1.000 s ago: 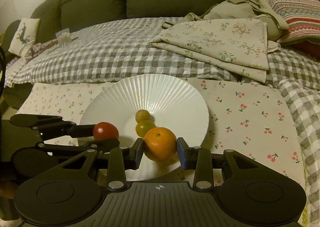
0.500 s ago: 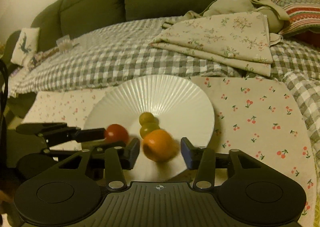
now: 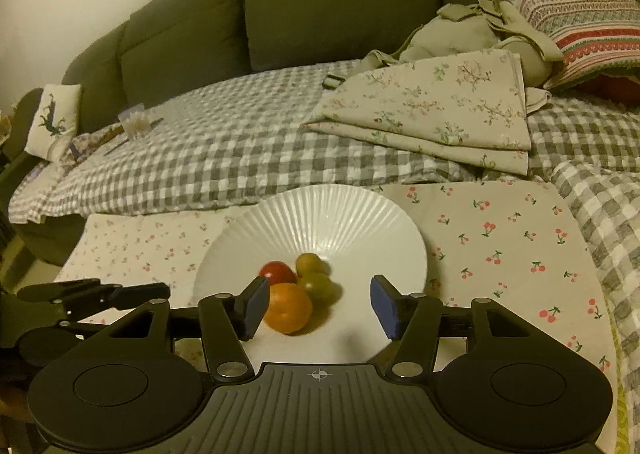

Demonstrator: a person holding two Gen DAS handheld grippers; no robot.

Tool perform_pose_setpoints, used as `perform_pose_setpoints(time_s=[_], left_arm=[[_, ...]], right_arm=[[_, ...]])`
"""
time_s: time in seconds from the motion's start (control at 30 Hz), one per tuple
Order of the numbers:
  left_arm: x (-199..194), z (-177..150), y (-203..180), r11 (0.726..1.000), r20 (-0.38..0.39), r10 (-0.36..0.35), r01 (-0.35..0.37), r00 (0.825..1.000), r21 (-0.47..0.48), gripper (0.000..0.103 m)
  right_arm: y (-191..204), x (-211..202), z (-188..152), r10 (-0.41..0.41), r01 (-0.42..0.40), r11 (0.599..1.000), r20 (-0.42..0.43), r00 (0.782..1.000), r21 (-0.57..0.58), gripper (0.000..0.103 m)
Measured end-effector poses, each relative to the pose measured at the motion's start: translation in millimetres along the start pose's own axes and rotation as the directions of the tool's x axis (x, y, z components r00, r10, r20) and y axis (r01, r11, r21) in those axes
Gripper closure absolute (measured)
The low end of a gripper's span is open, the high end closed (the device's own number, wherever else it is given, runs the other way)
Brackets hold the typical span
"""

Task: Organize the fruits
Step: 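Open both grippers to release tomato and orange into the bowl, then grasp the green lime with left gripper while right gripper moves to a mandarin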

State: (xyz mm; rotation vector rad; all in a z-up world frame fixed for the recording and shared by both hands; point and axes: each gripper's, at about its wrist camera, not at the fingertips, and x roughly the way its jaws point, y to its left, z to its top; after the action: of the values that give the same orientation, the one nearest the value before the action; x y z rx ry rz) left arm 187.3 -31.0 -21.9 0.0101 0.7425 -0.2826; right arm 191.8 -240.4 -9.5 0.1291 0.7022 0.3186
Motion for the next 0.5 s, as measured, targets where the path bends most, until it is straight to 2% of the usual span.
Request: perform_pose_setpoints(time_s=[0.5], left_arm=[[-41.1, -21.5, 14.9, 0.996, -0.031, 0.054, -0.057, 0.998, -0.073, 0.041]], right_arm=[[26.0, -33.0, -15.9, 0.041, -0.041, 0.999, -0.014, 0.999, -0.008, 0.029]])
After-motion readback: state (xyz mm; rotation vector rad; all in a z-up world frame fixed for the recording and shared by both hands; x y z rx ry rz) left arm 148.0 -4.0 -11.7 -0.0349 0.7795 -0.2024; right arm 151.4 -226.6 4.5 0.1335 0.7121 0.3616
